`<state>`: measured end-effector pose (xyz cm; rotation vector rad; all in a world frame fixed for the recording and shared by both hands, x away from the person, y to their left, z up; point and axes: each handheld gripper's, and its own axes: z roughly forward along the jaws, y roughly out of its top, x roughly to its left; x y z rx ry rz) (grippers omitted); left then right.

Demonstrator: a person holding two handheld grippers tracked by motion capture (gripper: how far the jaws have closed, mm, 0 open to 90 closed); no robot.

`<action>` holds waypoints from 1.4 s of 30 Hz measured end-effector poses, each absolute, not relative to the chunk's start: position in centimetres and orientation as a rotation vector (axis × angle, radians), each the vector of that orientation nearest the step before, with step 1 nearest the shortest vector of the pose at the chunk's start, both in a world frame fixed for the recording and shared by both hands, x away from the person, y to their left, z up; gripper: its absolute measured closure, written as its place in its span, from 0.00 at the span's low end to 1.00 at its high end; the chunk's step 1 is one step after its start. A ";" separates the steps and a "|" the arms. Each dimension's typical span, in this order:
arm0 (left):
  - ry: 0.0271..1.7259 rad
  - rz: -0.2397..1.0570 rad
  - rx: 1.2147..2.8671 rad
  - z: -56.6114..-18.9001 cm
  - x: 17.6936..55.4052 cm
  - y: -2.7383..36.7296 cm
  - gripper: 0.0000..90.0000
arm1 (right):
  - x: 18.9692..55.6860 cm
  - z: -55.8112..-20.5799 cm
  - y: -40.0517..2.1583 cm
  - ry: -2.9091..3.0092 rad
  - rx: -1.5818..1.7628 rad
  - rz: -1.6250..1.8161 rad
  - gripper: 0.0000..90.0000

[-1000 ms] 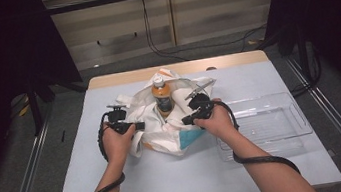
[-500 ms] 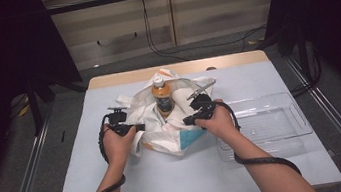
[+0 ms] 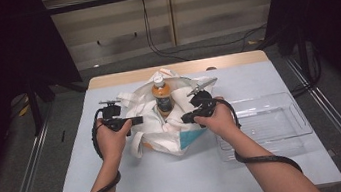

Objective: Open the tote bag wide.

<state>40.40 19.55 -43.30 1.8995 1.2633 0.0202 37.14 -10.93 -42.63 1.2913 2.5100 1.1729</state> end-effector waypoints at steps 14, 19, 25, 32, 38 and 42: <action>1.264 0.086 1.854 -41.7 39.3 21.4 0.69 | 37.6 -41.7 -11.0 2.475 1.308 1.177 0.75; 1.262 0.078 1.839 -41.5 38.8 21.6 0.60 | 37.6 -41.4 -10.7 2.470 1.295 1.165 0.66; 1.259 0.125 1.865 -41.5 38.7 21.7 0.53 | 37.8 -41.2 -10.4 2.453 1.301 1.140 0.60; 1.258 0.123 1.871 -41.2 38.7 22.1 0.44 | 38.2 -40.5 -10.0 2.413 1.307 1.130 0.50; 1.267 0.164 1.904 -41.2 38.5 22.1 0.37 | 38.4 -40.0 -9.6 2.408 1.295 1.131 0.46; 1.261 0.157 1.898 -41.1 38.4 22.1 0.29 | 38.5 -39.8 -9.4 2.389 1.285 1.133 0.42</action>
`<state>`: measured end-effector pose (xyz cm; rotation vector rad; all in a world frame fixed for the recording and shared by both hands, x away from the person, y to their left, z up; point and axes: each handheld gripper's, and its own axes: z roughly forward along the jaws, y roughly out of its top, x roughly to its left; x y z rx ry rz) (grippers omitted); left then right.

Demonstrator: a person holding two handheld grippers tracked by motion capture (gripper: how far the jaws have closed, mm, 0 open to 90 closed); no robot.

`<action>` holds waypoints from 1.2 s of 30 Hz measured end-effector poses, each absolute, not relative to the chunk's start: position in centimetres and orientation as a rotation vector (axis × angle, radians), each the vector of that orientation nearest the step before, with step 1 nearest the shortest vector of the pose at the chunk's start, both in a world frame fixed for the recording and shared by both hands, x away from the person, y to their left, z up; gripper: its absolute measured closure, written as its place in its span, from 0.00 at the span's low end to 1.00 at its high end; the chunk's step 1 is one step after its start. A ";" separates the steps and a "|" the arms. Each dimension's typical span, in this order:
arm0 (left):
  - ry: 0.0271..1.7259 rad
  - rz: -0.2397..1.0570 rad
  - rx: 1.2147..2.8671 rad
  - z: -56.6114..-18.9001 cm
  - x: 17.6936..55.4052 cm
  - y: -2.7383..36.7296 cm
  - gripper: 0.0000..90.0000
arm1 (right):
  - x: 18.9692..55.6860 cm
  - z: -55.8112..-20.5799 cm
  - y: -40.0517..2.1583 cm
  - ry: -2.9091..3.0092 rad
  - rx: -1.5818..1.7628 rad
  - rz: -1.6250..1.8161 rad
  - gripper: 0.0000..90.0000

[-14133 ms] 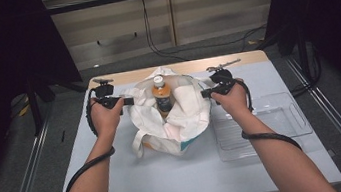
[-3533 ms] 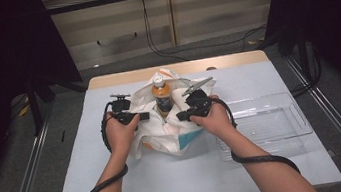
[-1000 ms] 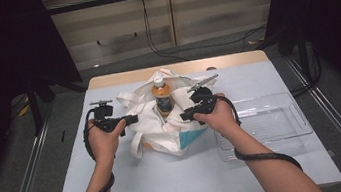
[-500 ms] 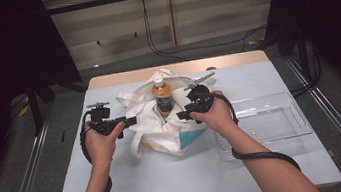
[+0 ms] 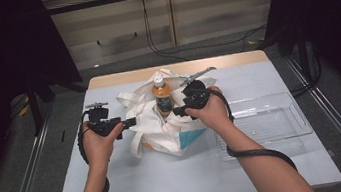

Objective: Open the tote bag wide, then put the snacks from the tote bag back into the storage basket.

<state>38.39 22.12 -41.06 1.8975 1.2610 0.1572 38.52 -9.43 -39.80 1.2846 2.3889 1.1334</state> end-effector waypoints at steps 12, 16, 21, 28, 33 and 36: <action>1.232 0.179 1.928 -40.8 38.2 22.1 0.16 | 39.2 -39.1 -10.4 2.359 1.283 1.111 0.31; 1.202 0.201 1.926 -40.6 38.2 22.0 0.12 | 39.3 -38.8 -10.7 2.358 1.291 1.096 0.28; 1.186 0.201 1.939 -40.7 38.2 21.9 0.08 | 39.5 -38.5 -10.9 2.352 1.281 1.093 0.26; 1.192 0.199 1.935 -40.4 38.2 22.1 0.06 | 39.6 -38.2 -10.7 2.353 1.266 1.099 0.25; 1.193 0.178 1.932 -40.4 38.2 21.9 0.06 | 39.9 -38.0 -10.1 2.362 1.242 1.076 0.25; 1.195 0.173 1.931 -40.3 38.2 21.9 0.06 | 40.4 -37.9 -9.7 2.359 1.245 1.079 0.25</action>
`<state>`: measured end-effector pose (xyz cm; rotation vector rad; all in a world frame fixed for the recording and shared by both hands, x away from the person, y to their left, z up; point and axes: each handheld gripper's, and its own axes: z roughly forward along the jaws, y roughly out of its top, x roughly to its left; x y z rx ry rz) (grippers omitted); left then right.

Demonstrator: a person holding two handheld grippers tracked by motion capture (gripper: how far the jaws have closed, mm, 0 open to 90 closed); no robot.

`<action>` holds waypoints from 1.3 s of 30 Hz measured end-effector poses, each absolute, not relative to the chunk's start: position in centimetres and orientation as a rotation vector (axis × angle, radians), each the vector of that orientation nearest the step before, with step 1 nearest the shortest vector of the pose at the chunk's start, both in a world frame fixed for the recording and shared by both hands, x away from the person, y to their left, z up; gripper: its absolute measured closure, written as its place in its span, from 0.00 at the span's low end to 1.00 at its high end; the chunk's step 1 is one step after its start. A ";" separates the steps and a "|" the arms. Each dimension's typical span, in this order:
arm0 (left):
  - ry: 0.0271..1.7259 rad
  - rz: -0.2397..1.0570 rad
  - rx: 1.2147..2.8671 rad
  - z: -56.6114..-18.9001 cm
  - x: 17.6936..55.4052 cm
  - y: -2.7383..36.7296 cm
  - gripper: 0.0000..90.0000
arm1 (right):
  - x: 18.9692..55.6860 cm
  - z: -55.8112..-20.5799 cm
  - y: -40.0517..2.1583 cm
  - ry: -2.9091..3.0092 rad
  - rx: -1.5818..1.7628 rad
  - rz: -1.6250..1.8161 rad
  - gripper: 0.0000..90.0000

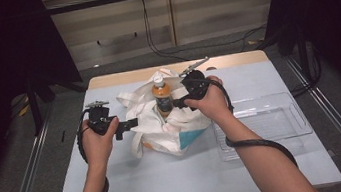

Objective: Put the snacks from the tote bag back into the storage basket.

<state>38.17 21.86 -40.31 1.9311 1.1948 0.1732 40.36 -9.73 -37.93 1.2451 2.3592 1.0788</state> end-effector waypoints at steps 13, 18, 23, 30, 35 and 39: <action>1.184 0.145 1.926 -40.3 38.2 22.0 0.07 | 41.4 -38.0 -8.7 2.373 1.222 1.068 0.25; 1.187 0.138 1.940 -40.5 38.2 21.9 0.07 | 42.1 -37.8 -8.1 2.373 1.227 1.083 0.25; 1.184 0.134 1.940 -40.7 38.3 21.7 0.07 | 42.3 -37.8 -7.7 2.376 1.228 1.079 0.25; 1.176 0.134 1.946 -40.6 38.2 21.5 0.07 | 42.8 -37.9 -7.1 2.373 1.225 1.094 0.25; 1.172 0.137 1.949 -40.5 38.2 21.6 0.07 | 43.2 -38.0 -6.8 2.368 1.220 1.095 0.25; 1.165 0.136 1.968 -40.6 38.2 21.4 0.07 | 43.4 -38.0 -6.6 2.367 1.224 1.093 0.25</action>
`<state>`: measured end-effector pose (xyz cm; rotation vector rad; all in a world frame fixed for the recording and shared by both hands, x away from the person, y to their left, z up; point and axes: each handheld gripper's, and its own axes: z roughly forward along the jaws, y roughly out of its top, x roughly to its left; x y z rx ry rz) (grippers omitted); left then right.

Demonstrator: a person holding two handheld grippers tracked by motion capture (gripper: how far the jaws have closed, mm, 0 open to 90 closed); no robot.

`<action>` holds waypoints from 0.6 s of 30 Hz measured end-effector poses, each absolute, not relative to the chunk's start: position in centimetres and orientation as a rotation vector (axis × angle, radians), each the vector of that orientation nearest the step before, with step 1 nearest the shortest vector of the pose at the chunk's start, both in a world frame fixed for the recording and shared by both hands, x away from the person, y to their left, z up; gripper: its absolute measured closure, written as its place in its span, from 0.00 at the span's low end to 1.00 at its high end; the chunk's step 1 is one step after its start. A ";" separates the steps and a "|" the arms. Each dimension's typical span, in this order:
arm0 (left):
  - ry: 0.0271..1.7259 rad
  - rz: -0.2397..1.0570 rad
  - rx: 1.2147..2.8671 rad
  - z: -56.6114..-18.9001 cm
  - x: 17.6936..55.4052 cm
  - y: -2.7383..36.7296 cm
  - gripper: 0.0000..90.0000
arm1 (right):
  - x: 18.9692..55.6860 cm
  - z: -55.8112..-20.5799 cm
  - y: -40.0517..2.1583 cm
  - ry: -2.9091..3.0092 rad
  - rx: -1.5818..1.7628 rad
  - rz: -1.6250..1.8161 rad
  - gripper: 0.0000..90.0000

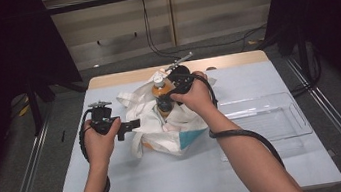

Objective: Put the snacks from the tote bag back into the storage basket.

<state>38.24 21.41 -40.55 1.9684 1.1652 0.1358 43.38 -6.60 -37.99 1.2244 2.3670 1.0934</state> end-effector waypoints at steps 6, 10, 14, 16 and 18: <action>1.161 0.138 1.966 -40.6 38.2 21.2 0.07 | 43.7 -38.1 -6.3 2.370 1.215 1.092 0.25; 1.161 0.143 1.969 -40.5 38.2 21.2 0.07 | 44.0 -38.3 -6.0 2.371 1.221 1.087 0.26; 1.164 0.138 1.970 -40.6 38.3 21.3 0.08 | 44.2 -38.5 -5.8 2.374 1.219 1.083 0.26; 1.167 0.136 1.968 -40.7 38.3 21.3 0.08 | 44.3 -38.5 -5.7 2.369 1.226 1.083 0.26; 1.164 0.135 1.968 -40.6 38.3 21.3 0.08 | 44.4 -38.6 -5.7 2.369 1.221 1.080 0.26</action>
